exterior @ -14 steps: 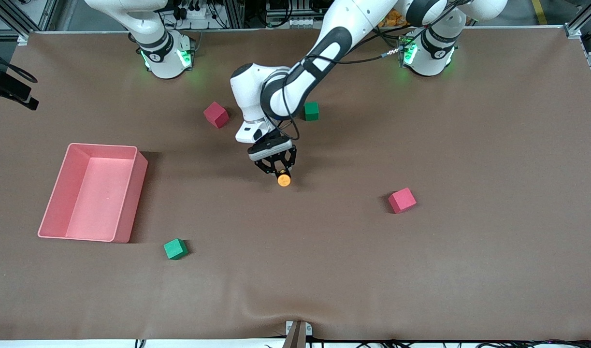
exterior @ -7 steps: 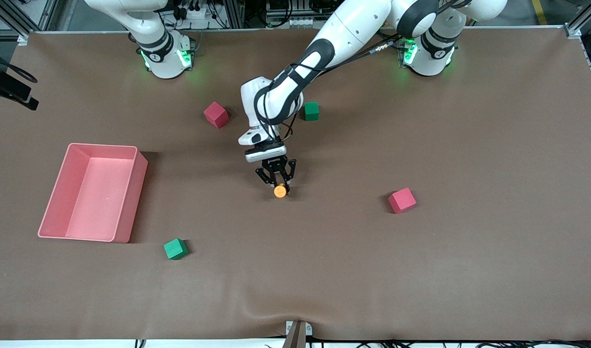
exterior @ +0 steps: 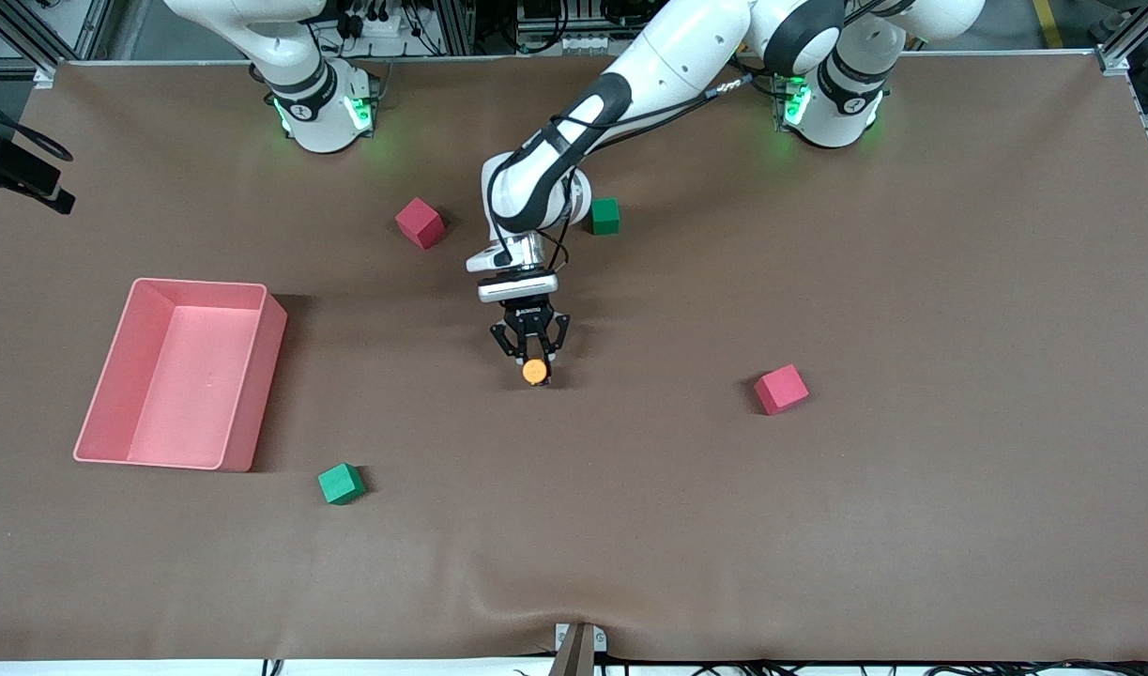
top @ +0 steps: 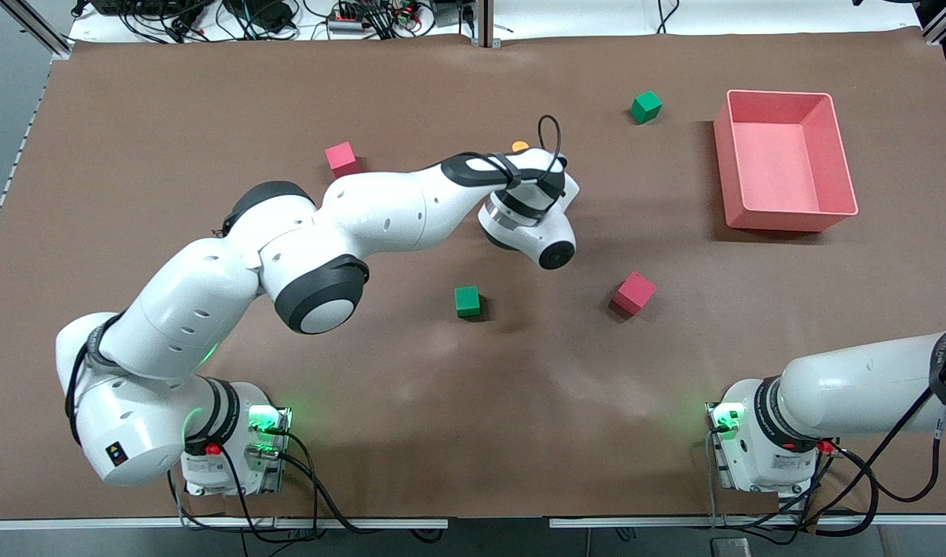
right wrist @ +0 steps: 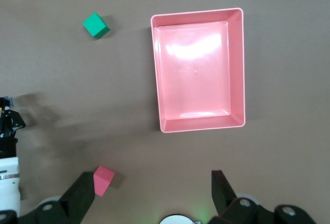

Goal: Place and upright button with both arms
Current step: 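Lower the upright button onto the table and open the left gripper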

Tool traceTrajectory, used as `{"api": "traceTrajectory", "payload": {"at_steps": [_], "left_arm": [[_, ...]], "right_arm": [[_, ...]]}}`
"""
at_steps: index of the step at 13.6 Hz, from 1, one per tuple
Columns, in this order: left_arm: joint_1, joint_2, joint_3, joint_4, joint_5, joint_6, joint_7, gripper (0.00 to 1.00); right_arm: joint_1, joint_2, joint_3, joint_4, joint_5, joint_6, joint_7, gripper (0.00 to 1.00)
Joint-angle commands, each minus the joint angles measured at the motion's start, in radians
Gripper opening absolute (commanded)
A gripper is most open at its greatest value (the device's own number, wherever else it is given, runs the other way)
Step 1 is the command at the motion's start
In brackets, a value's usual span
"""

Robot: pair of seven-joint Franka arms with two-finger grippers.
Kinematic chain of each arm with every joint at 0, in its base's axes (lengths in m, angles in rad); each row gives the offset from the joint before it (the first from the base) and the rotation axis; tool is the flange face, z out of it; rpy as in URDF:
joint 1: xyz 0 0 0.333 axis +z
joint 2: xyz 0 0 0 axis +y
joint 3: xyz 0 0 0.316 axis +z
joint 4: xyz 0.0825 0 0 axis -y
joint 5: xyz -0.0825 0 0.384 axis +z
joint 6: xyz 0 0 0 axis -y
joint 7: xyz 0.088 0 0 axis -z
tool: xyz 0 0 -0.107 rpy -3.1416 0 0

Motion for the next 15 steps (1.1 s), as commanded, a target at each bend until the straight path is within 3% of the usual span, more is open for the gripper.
{"api": "traceTrajectory", "payload": {"at_steps": [1,11,12,13,14,15], "left_arm": [[-0.005,0.038,-0.001,0.052,0.106,0.009,-0.115,0.0],[-0.017,0.079,-0.003,0.052,0.108,0.0,-0.14,0.0],[-0.023,0.079,-0.004,0.05,0.106,0.0,-0.14,0.16],[-0.023,0.079,-0.006,0.052,0.102,0.0,-0.14,0.81],[-0.023,0.072,-0.013,0.052,0.086,0.0,-0.137,1.0],[-0.025,0.064,-0.013,0.05,0.038,-0.002,-0.134,1.0]], "right_arm": [[-0.015,-0.004,0.01,0.001,0.009,-0.001,0.009,1.0],[-0.018,-0.004,0.01,0.001,0.009,-0.001,0.009,1.0],[-0.018,-0.004,0.01,0.001,0.009,-0.001,0.009,1.0],[-0.018,-0.004,0.01,0.001,0.009,-0.001,0.009,1.0],[-0.018,-0.004,0.01,0.001,0.009,-0.001,0.009,1.0],[-0.018,-0.004,0.01,0.001,0.009,-0.001,0.009,1.0]]}}
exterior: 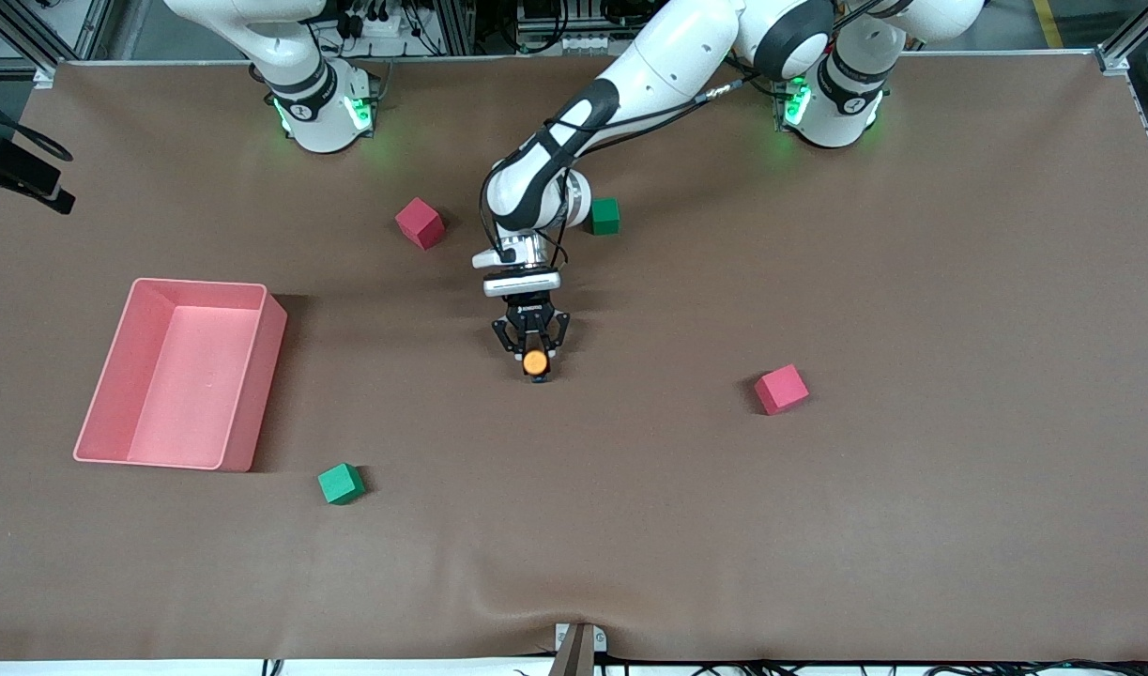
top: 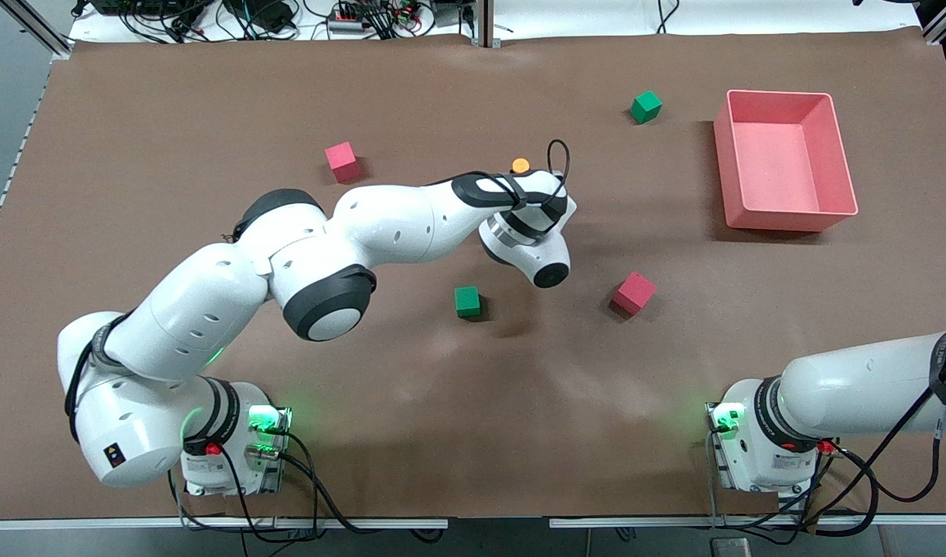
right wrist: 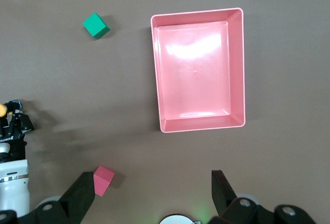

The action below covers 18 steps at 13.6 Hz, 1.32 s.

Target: Place and upright button with both arms

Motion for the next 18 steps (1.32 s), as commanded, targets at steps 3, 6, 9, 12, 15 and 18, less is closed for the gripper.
{"api": "traceTrajectory", "payload": {"at_steps": [3,6,9,12,15,18], "left_arm": [[-0.016,0.013,-0.019,0.057,-0.095,0.001,-0.029,1.0],[-0.021,-0.042,-0.027,0.057,-0.246,-0.012,-0.011,1.0],[-0.023,-0.111,-0.03,0.057,-0.4,-0.025,0.077,1.0],[-0.018,-0.174,-0.03,0.059,-0.527,-0.042,0.159,1.0],[0.023,-0.255,-0.027,0.062,-0.659,-0.042,0.249,1.0],[0.115,-0.361,-0.031,0.062,-0.841,-0.041,0.349,1.0]], "right_arm": [[-0.018,-0.004,0.01,0.001,0.009,0.0,0.009,1.0],[-0.018,-0.004,0.01,0.001,0.009,-0.001,0.009,1.0],[-0.018,-0.004,0.01,0.001,0.009,-0.001,0.009,1.0],[-0.018,-0.004,0.01,0.001,0.009,-0.001,0.009,1.0],[-0.018,-0.004,0.01,0.001,0.009,-0.001,0.009,1.0],[-0.018,-0.004,0.01,0.001,0.009,0.0,0.009,1.0]]}}
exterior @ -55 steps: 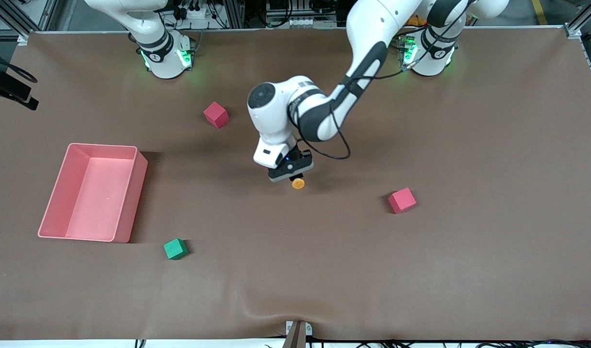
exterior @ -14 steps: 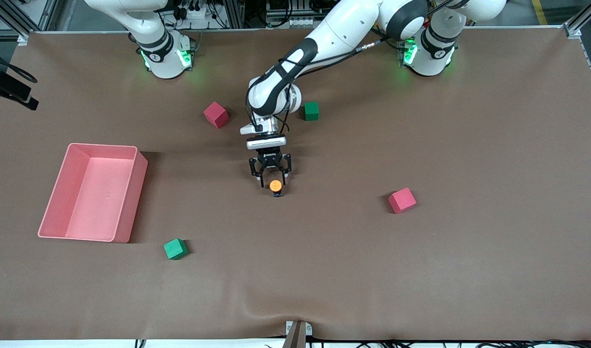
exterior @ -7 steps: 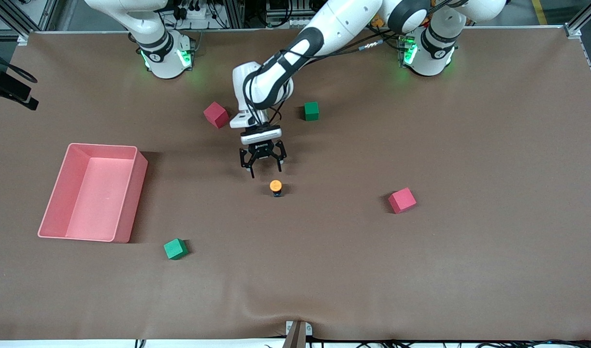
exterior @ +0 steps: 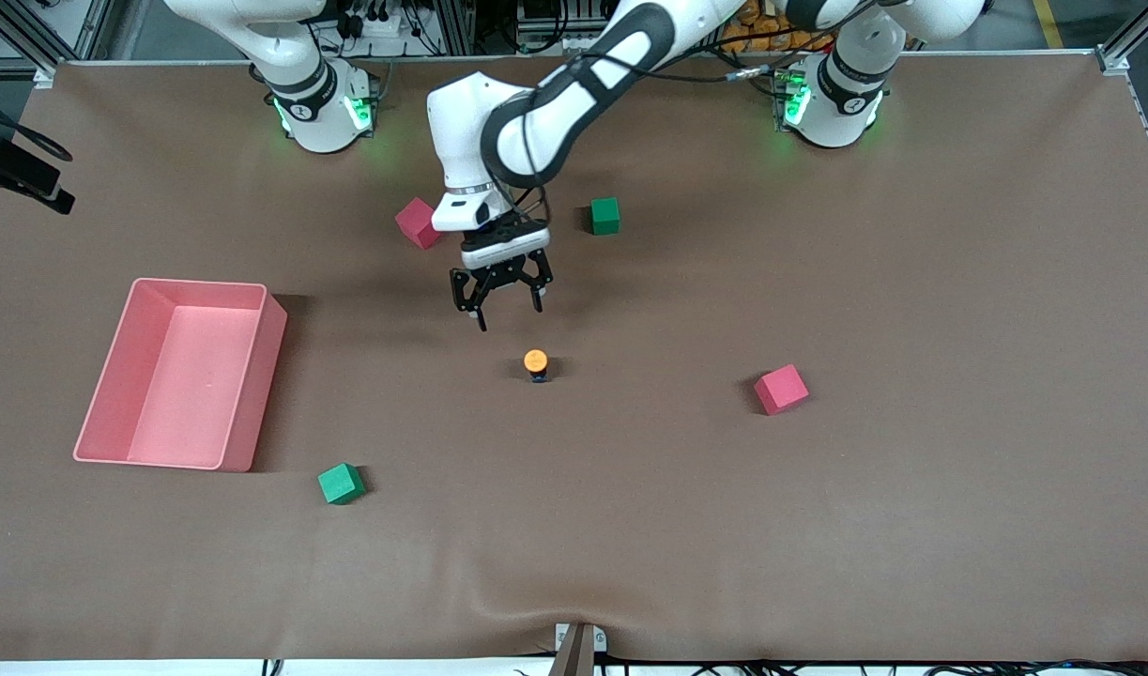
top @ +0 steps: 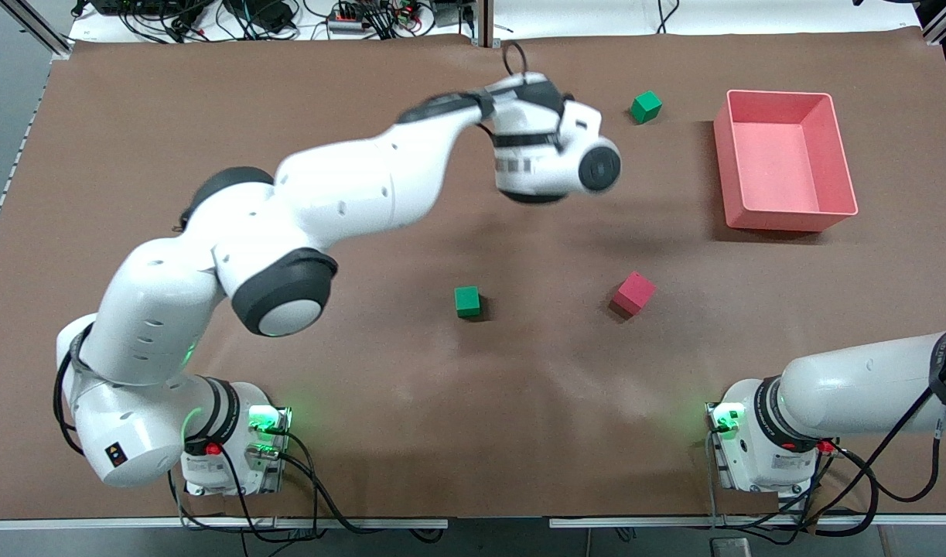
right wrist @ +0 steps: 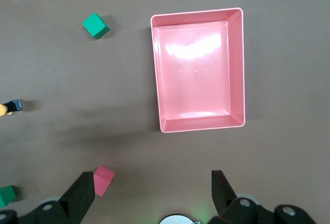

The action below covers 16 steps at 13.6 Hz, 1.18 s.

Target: Place and upright button with both arms

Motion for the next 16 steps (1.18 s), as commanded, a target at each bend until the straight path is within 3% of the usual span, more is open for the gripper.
{"api": "traceTrajectory", "payload": {"at_steps": [1,5,12,16], "left_arm": [[0.098,-0.121,-0.007,-0.03,-0.182,-0.007,0.157,1.0],[0.266,-0.248,-0.006,-0.042,-0.403,-0.035,0.401,1.0],[0.498,-0.382,-0.004,-0.039,-0.607,-0.289,0.8,1.0],[0.604,-0.448,-0.006,-0.039,-0.644,-0.43,0.924,1.0]], "right_arm": [[-0.018,-0.004,0.011,0.001,0.009,0.0,0.009,1.0],[-0.019,-0.004,0.011,0.001,0.007,0.0,0.009,1.0],[-0.019,-0.004,0.011,0.001,0.007,-0.001,0.009,1.0],[-0.019,-0.004,0.011,0.001,0.003,0.007,0.009,1.0]]}}
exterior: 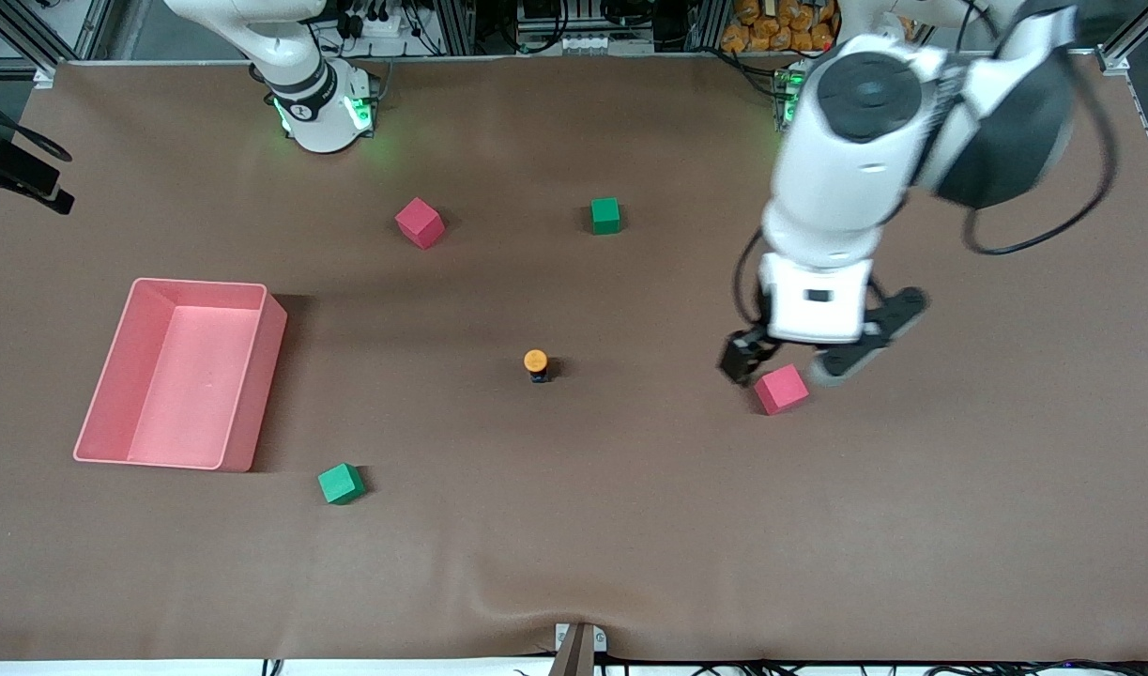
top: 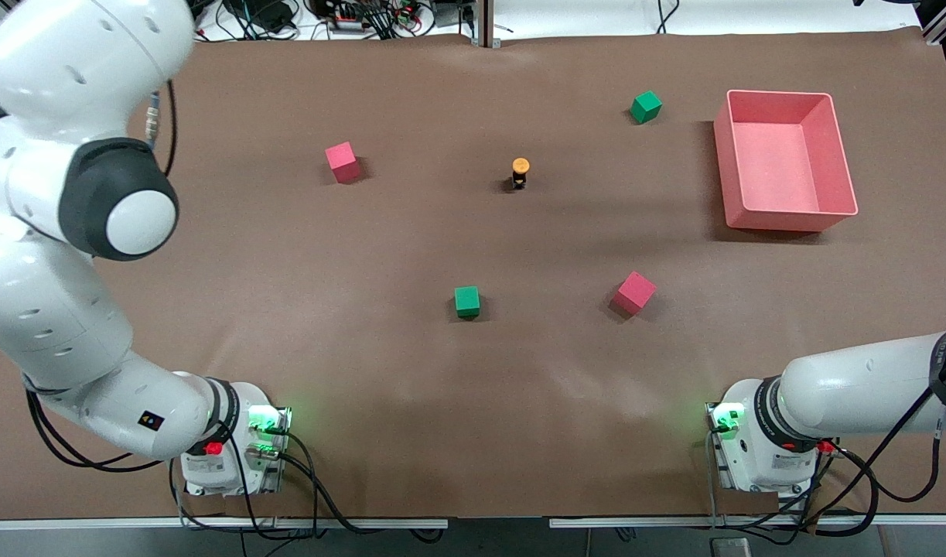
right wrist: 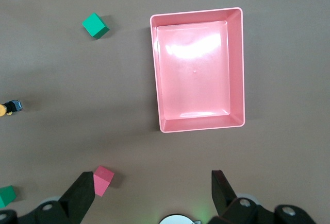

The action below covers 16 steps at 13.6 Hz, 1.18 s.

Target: Place and upright button with both arms

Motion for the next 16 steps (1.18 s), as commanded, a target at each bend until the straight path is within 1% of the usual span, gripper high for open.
{"api": "traceTrajectory", "payload": {"at_steps": [1,4,6,8,12,14,16], "left_arm": [[0.057,-0.053,-0.008,-0.031,-0.023,-0.096,0.109,1.0],[0.148,-0.077,-0.008,-0.029,-0.052,-0.166,0.304,1.0],[0.221,-0.12,-0.01,-0.034,-0.056,-0.207,0.453,1.0],[0.263,-0.149,-0.01,-0.037,-0.056,-0.251,0.539,1.0],[0.335,-0.266,-0.005,-0.149,-0.064,-0.259,0.867,1.0],[0.341,-0.317,-0.004,-0.215,-0.076,-0.259,0.959,1.0],[0.352,-0.355,-0.002,-0.261,-0.113,-0.259,1.024,1.0]], "right_arm": [[-0.02,-0.003,0.012,0.002,0.001,0.008,0.009,1.0],[-0.02,0.002,0.012,0.002,0.001,0.027,0.009,1.0],[-0.021,0.003,0.012,0.002,0.001,0.033,0.009,1.0],[-0.023,0.003,0.01,0.002,0.001,0.038,0.009,1.0],[-0.021,0.003,0.01,0.002,0.001,0.039,0.009,1.0],[-0.021,0.003,0.01,0.002,0.001,0.041,0.009,1.0],[-0.023,0.003,0.01,0.002,0.001,0.047,0.009,1.0]]}}
